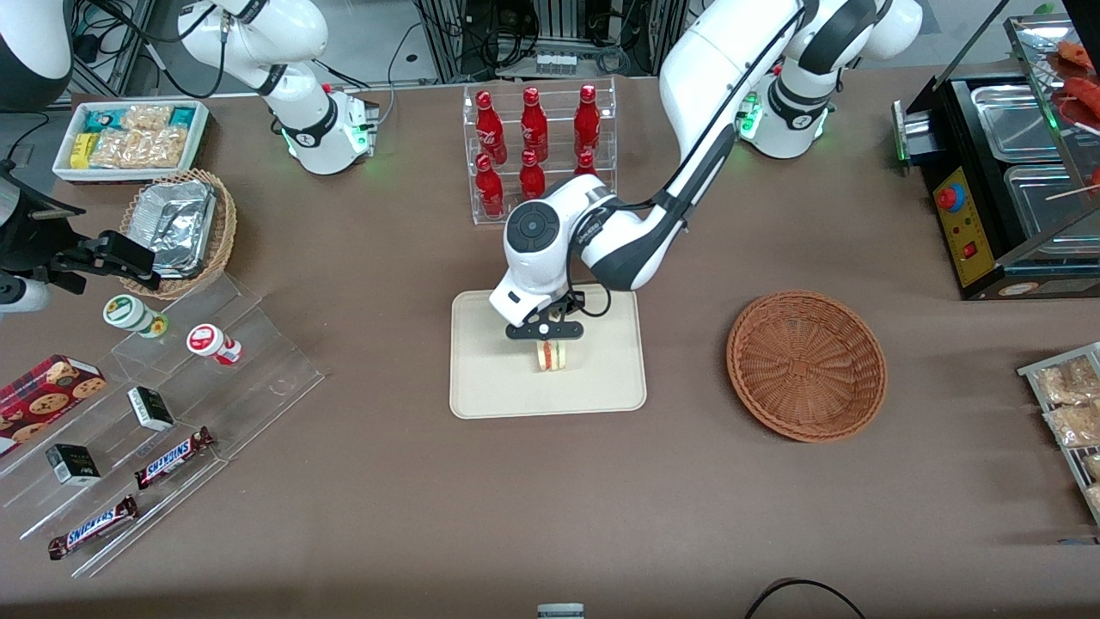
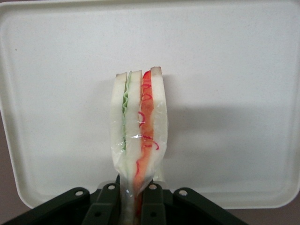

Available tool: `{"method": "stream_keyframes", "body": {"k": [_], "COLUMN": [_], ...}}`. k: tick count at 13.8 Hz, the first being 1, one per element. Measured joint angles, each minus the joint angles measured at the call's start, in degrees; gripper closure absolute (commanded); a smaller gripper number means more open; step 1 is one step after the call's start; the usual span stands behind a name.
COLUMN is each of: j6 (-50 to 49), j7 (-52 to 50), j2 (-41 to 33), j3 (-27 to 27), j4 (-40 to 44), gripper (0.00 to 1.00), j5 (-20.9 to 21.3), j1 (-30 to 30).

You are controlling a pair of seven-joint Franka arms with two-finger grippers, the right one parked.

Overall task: Place sandwich from basket to tray
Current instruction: 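Lower the held sandwich onto the cream tray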

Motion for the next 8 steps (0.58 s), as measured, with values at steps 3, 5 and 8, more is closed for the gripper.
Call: {"method": "stream_keyframes", "body": {"k": [3,5,8], "j6": [1.7,2.4,3.1], "j7": [-0.1,-0.1,-0.1], "j2": [1.2,1.6,2.5], "j3": [0.1,0.1,0.2], "j4": [0.1,0.4,1.3], "gripper": [0.85,0.78,0.11], "j5": [0.4,0.4,0.5], "j1": [-0.1,-0.1,-0.1]}}
